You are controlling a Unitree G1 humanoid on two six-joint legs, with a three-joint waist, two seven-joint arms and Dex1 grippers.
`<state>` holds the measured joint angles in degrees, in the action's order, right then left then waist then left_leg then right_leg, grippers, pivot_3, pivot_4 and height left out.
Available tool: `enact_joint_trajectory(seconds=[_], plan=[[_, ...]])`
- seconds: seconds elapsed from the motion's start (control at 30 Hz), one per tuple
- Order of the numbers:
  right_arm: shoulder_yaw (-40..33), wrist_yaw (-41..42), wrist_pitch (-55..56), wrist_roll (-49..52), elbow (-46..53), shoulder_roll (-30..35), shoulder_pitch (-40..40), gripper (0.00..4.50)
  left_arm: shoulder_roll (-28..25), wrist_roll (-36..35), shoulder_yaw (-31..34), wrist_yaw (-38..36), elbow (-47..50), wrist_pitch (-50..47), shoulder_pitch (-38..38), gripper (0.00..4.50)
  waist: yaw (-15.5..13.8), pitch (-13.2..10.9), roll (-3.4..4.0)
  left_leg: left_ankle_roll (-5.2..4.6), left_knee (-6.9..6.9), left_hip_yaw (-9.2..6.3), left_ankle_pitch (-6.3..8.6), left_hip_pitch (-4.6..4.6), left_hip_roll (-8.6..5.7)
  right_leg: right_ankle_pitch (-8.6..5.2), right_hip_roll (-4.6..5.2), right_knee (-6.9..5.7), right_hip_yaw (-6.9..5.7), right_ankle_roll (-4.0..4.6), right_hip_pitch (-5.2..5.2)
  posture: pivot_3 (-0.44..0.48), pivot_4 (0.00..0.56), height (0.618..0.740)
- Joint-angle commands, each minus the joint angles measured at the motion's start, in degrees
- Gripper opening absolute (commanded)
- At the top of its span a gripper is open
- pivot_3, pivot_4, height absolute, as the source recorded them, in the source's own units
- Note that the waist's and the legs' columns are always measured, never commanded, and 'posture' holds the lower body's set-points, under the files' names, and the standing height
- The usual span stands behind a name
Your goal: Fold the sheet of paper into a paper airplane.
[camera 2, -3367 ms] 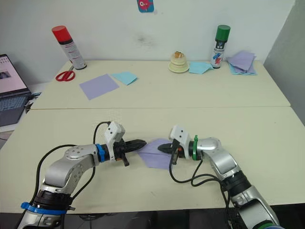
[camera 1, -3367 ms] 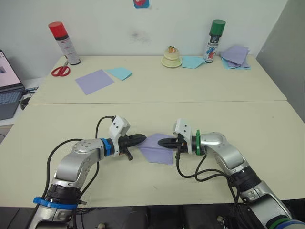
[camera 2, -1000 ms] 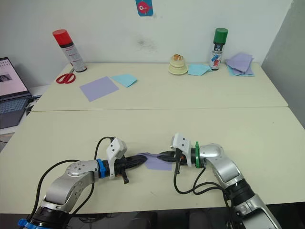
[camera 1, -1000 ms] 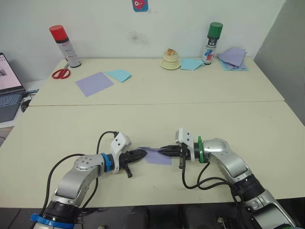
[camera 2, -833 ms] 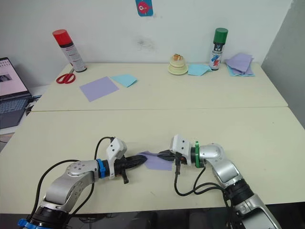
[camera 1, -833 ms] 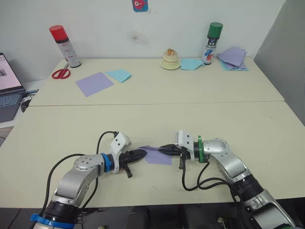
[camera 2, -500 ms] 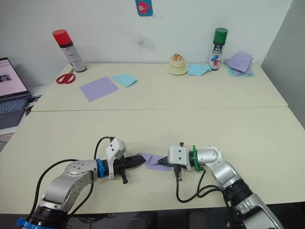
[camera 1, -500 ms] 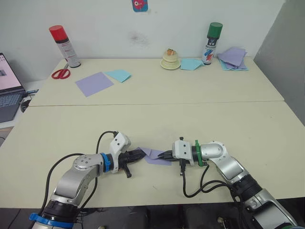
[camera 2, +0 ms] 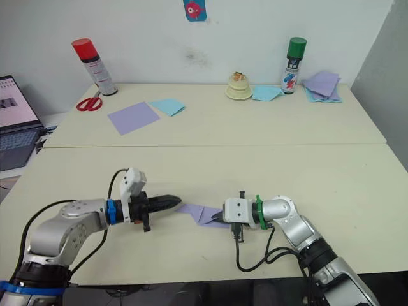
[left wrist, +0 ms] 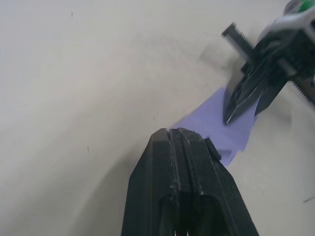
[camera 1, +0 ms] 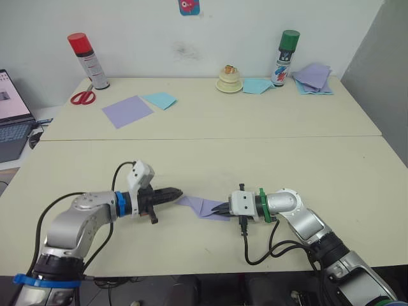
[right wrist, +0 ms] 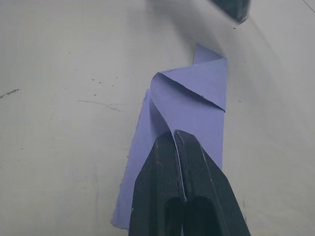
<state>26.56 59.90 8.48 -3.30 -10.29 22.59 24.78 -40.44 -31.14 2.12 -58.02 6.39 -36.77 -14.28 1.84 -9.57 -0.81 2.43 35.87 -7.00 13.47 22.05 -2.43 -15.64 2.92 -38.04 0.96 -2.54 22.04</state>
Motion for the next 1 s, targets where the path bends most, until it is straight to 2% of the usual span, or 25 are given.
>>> enact_joint_trajectory(seconds=[0.03,0.2,0.23,0.3,0.4,0.47,0.6,0.77,0.83,0.93,1.0], plan=[[-0.1,0.4,0.4,0.0,0.3,0.3,0.1,0.01,1.7,2.0,-2.8,0.3,0.0,1.9,-1.9,0.24,0.0,0.0,0.00,0.00,0.00,0.01,0.00,0.00,0.00,0.00,0.00,0.00,0.01,0.00,0.00,0.000,0.150,0.740],[-0.5,0.2,0.1,0.2,0.5,0.3,0.2,0.01,4.5,8.1,-8.1,1.6,-3.0,6.8,-1.1,0.24,0.0,0.0,0.00,0.00,-0.01,0.03,0.00,0.00,0.00,0.01,0.00,0.00,0.04,0.01,0.01,0.000,0.150,0.740],[-0.6,0.2,-0.1,0.4,0.6,0.3,0.1,0.19,4.9,9.0,-9.0,1.5,-3.7,7.6,-0.9,0.24,0.0,0.0,0.00,0.00,-0.01,0.03,0.00,0.00,0.00,0.01,0.00,0.00,0.04,0.02,0.02,0.000,0.150,0.740],[-0.6,0.7,-0.8,0.8,1.0,0.3,0.0,0.64,5.4,10.5,-10.2,1.4,-5.0,9.0,-0.8,0.24,-0.1,0.0,0.00,0.00,-0.01,0.02,0.00,0.01,-0.01,0.01,0.00,0.00,0.03,0.02,0.02,0.000,0.150,0.740],[-0.1,4.0,-2.6,2.6,3.0,1.3,-0.5,1.61,5.9,12.2,-11.2,1.2,-6.6,10.7,-0.9,0.24,-0.1,0.0,0.00,0.00,0.00,0.01,0.00,0.01,-0.02,0.01,0.01,0.01,0.03,0.01,0.00,0.000,0.150,0.740],[1.0,9.1,-5.9,4.6,5.8,3.8,-1.3,2.33,6.1,12.8,-11.3,1.1,-7.4,11.1,-1.1,0.24,-0.1,0.0,0.00,0.00,0.00,0.00,0.00,0.01,-0.02,0.01,0.02,0.01,0.02,0.01,-0.01,0.000,0.150,0.740],[1.2,15.8,-10.8,8.0,9.3,8.2,-1.6,2.33,6.4,13.8,-11.7,1.1,-8.4,12.2,-1.1,0.24,-0.1,0.0,0.00,-0.01,0.01,-0.02,0.01,0.01,-0.04,0.00,0.05,0.06,-0.01,-0.01,-0.07,0.000,0.150,0.740],[-1.4,18.4,-16.6,12.9,11.5,9.7,-1.0,0.51,6.7,14.2,-12.0,1.0,-8.6,12.6,-0.7,0.24,-0.2,0.0,0.00,-0.01,0.03,-0.02,0.00,-0.01,-0.02,-0.05,0.05,0.05,-0.02,-0.08,-0.08,0.000,0.150,0.740],[-4.4,17.0,-22.7,17.8,13.8,8.5,-0.7,0.02,6.8,14.3,-12.1,0.9,-8.5,12.6,-0.6,0.24,-0.2,0.0,0.00,-0.01,0.03,-0.03,0.00,-0.01,-0.03,-0.04,0.05,0.05,-0.02,-0.07,-0.08,0.000,0.150,0.740],[-9.3,12.0,-32.1,24.8,16.6,4.8,0.1,0.02,6.9,14.3,-12.0,1.0,-8.4,12.7,-0.4,0.24,-0.2,0.0,0.00,-0.01,0.03,-0.05,0.00,-0.01,-0.01,0.00,0.12,0.04,-0.01,-0.01,-0.08,0.000,0.150,0.740],[-11.3,6.0,-32.7,24.7,15.7,0.5,1.0,0.02,7.0,14.4,-12.0,1.0,-8.4,12.8,-0.3,0.24,-0.2,0.0,0.00,0.00,0.03,-0.08,0.00,0.00,-0.01,0.00,0.14,0.03,-0.02,0.00,-0.07,0.000,0.150,0.740]])
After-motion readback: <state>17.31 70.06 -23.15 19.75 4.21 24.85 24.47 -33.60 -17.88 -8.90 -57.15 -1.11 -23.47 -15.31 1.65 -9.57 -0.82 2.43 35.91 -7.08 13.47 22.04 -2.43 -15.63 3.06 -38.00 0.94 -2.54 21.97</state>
